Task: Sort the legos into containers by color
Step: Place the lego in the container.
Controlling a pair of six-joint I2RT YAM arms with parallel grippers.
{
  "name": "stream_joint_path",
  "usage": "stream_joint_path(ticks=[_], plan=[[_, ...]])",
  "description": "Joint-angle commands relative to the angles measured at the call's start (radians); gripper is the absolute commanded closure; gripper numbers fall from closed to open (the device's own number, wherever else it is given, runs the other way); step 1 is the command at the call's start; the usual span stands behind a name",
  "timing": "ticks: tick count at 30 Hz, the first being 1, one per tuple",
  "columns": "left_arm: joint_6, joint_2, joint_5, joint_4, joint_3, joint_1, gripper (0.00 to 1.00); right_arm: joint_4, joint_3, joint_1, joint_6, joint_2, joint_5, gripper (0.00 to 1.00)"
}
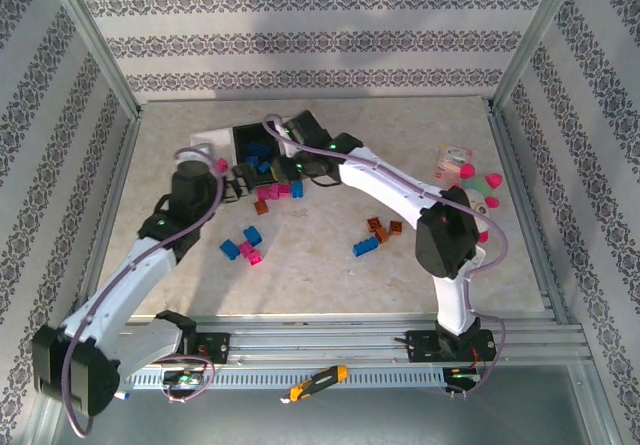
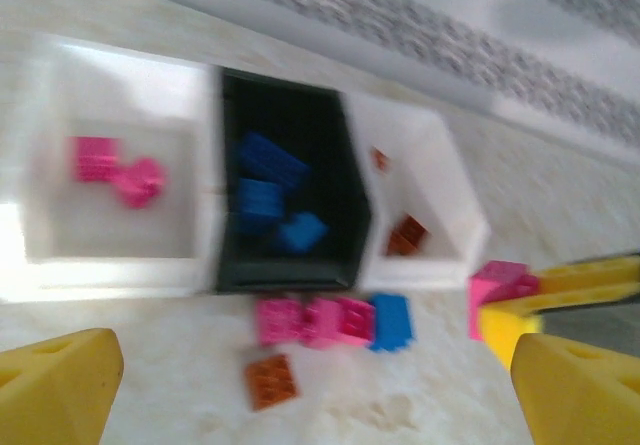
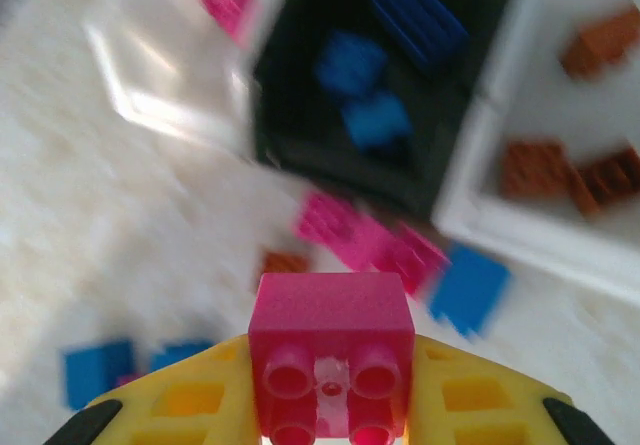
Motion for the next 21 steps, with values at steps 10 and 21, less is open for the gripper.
stream_joint_path(ticks=[10, 21], plan=[[-0.094, -0.162, 0.095, -0.302, -0.004, 0.269, 0.01, 0.084, 0.680, 0.084, 0.135, 0.516, 0.048, 0.75], [-0.165, -0.241, 0.131, -0.357, -0.084, 0.270, 0.01, 0.128, 0.868, 0.066, 0.123, 0.692, 0.013, 0.65]])
